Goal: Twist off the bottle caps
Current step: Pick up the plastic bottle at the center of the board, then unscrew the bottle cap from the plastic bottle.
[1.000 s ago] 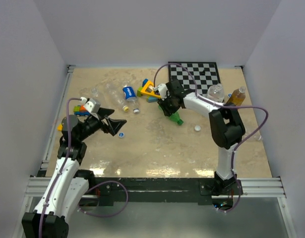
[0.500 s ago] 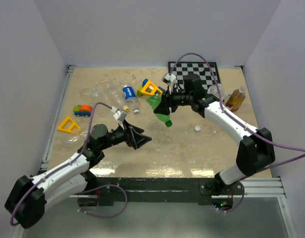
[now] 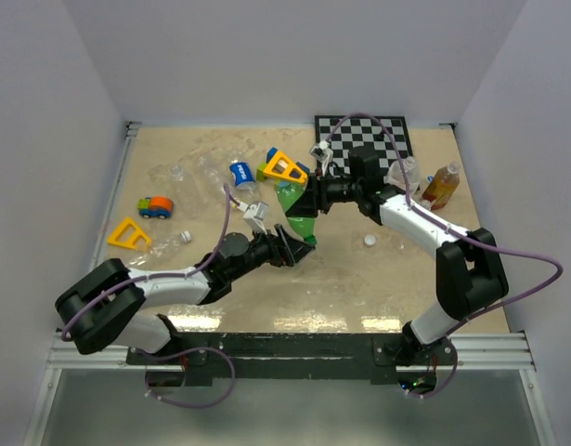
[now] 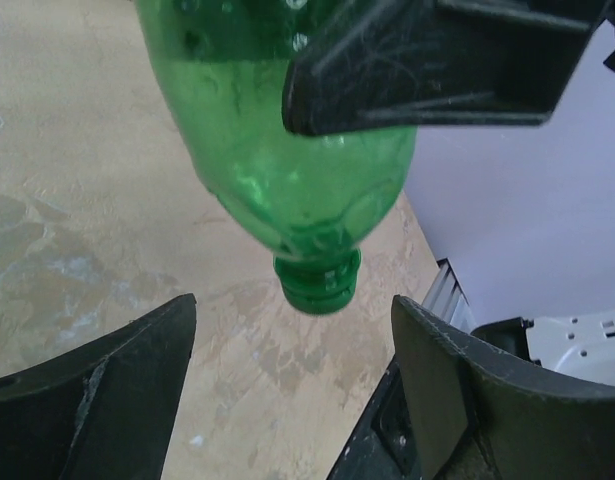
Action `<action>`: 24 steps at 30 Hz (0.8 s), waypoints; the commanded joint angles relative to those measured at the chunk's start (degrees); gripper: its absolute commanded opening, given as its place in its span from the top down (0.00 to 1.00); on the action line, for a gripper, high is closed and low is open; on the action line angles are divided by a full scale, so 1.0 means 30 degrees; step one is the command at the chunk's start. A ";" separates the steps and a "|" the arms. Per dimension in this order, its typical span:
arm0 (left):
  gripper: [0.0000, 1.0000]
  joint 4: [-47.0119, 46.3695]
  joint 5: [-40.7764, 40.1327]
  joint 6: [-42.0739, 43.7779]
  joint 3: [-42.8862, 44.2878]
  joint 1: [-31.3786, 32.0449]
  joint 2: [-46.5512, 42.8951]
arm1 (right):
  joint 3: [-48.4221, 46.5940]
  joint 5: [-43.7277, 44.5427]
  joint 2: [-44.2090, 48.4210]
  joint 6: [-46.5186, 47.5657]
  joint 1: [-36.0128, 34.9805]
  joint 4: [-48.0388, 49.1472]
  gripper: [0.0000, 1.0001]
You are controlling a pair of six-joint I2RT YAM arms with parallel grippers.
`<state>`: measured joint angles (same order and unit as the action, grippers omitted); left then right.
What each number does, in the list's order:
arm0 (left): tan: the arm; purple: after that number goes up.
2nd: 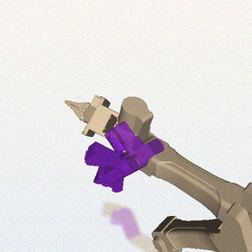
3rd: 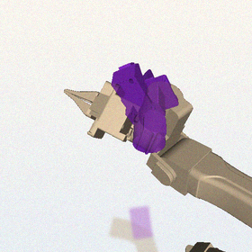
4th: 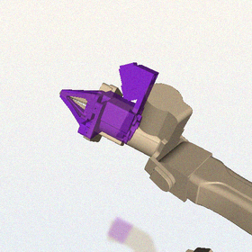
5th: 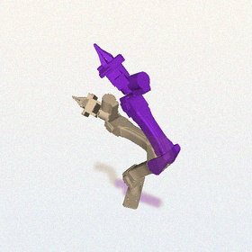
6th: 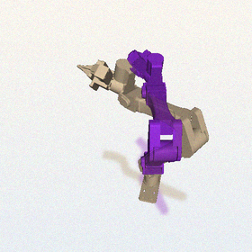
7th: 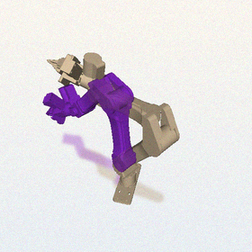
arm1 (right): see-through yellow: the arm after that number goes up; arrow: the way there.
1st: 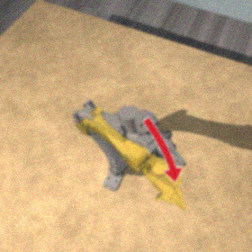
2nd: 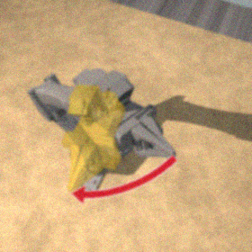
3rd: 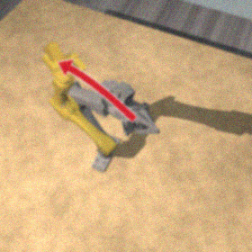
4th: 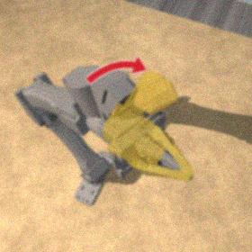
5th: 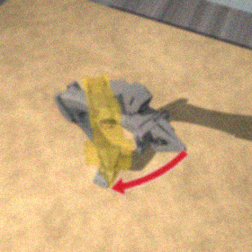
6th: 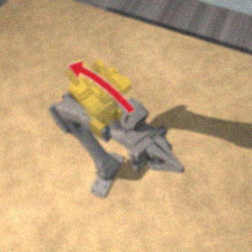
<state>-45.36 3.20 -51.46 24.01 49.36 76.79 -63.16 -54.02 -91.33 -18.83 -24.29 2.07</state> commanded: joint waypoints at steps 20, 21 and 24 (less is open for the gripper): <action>0.71 0.0997 -0.2855 0.1213 0.2954 0.0508 0.1504 | 0.0984 -0.1535 0.0385 -0.2659 0.0305 0.3296 0.80; 0.79 0.1406 -0.2854 0.1565 0.2925 0.0508 0.1211 | 0.0984 -0.1564 0.0355 -0.2601 0.0305 0.3296 0.78; 0.95 0.2752 -0.2476 0.2706 0.2749 0.0334 0.0245 | 0.0954 -0.1797 0.0355 -0.2309 0.0305 0.3267 0.70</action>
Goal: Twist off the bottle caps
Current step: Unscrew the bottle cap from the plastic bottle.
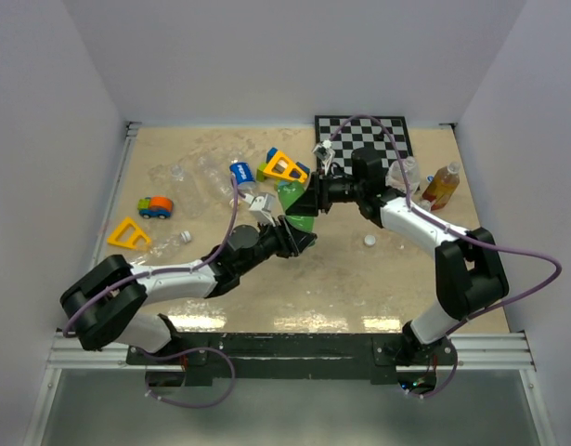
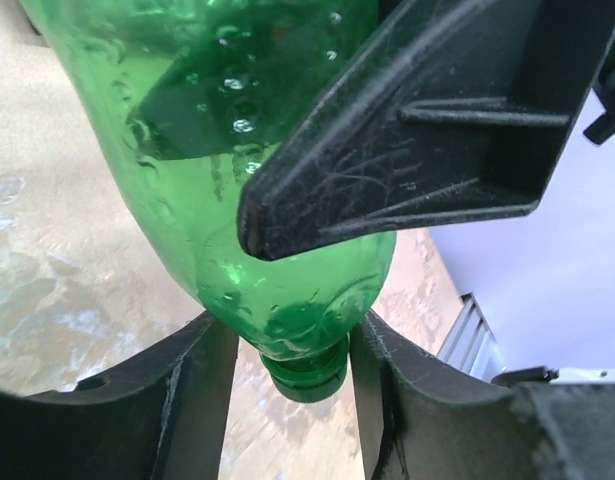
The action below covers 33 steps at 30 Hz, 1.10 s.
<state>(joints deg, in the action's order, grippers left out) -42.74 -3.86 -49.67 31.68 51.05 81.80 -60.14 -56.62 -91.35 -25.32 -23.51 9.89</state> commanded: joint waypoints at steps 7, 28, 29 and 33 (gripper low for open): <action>1.00 0.7032 0.4004 0.5214 0.0542 -0.2566 -0.3943 | -0.0461 -0.1282 0.0509 0.2080 0.0043 -0.0745 0.25; 1.00 2.4089 1.4111 1.3859 0.6811 -0.7465 -0.3304 | -0.0316 0.0123 0.7565 3.6295 -0.0480 -1.5644 0.02; 1.00 2.4149 1.4669 1.4006 0.6987 -0.7465 -0.3012 | -0.0402 0.0268 0.7656 3.8158 -0.0891 -1.6588 0.02; 1.00 2.4178 1.6342 1.4008 0.7719 -0.7056 -0.1927 | -0.2244 0.0940 0.5816 4.0313 -0.2619 -1.8938 0.02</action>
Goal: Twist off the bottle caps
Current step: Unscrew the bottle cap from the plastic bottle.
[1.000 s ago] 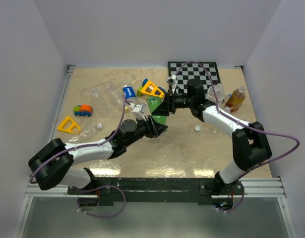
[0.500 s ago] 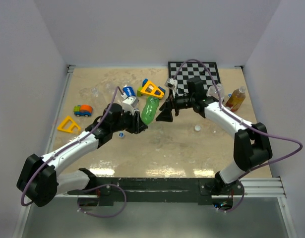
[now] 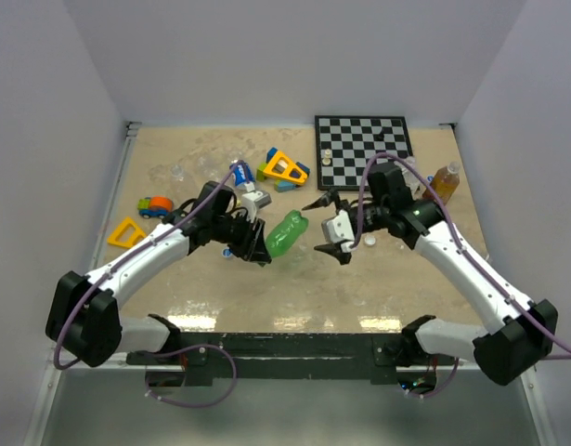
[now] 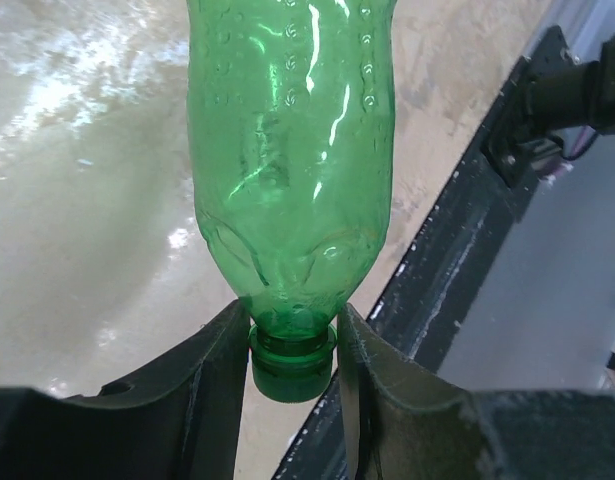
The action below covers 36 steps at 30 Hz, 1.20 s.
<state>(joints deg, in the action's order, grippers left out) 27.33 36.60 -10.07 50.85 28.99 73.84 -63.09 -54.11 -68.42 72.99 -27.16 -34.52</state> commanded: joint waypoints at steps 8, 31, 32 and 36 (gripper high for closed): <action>1.00 0.0324 0.4292 0.0338 0.1947 0.0736 0.1313 | 0.0139 0.3499 -0.2358 0.2511 -0.4013 0.0838 0.02; 1.00 0.0793 0.2187 0.0309 0.3616 0.0619 0.1959 | 0.2954 0.7636 -0.2446 0.1893 -0.5625 0.3333 0.78; 1.00 0.0676 0.1982 0.0163 0.3587 0.0619 0.1755 | 0.2954 0.7606 -0.2504 0.1629 -0.5625 0.3363 0.89; 0.89 -0.0697 0.1599 -0.0511 0.2857 0.0443 0.0088 | 0.3217 0.7607 -0.2271 0.0048 -0.5567 0.4008 1.00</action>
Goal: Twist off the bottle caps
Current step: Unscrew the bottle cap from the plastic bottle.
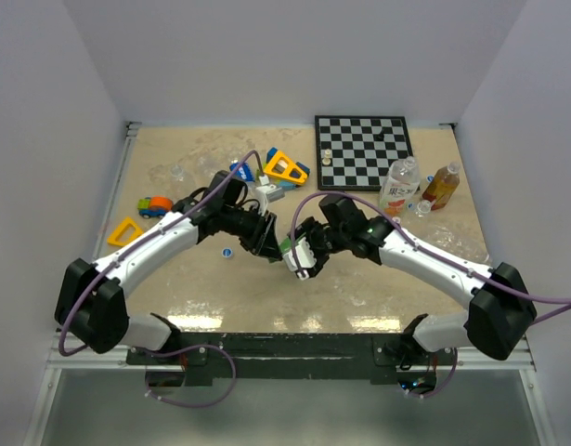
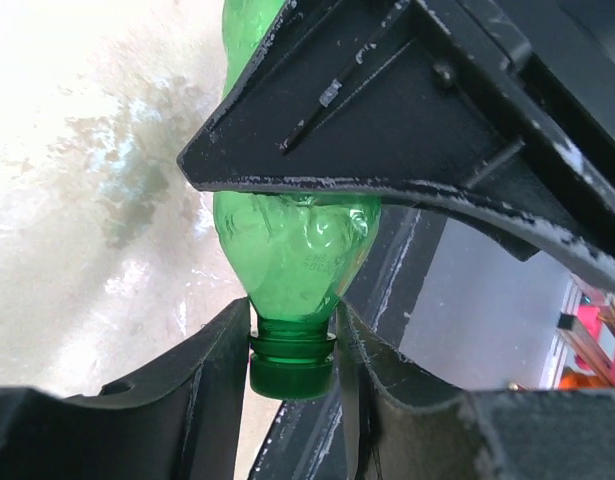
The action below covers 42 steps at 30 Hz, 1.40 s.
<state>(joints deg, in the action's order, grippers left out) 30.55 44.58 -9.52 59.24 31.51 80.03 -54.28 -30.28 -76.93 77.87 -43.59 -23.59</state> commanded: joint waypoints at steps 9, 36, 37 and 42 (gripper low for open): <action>0.10 -0.8036 -0.3661 -0.2069 -0.4916 -0.0395 -1.0287 | -0.0684 -0.3410 0.0535 -0.3364 0.0702 -0.1100 1.00; 0.72 -1.6773 -0.1180 -0.5732 -0.9407 -0.0395 -0.9948 | -0.1594 -0.7865 -0.0345 -1.0047 0.2520 0.1214 1.00; 0.74 -1.6802 -0.0945 -0.5849 -0.9377 -0.0395 -0.9803 | -0.1594 -0.7894 -0.0344 -1.0018 0.2549 0.1214 1.00; 0.69 -1.5693 0.0052 -0.6319 -0.8763 -0.0424 -0.8954 | -0.1564 -0.7690 -0.0286 -1.0018 0.2520 0.1273 1.00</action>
<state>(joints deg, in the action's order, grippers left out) -16.45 38.81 -25.87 30.22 29.89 51.42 -57.52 -52.16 -78.28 48.64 -35.94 -22.98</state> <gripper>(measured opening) 0.365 0.654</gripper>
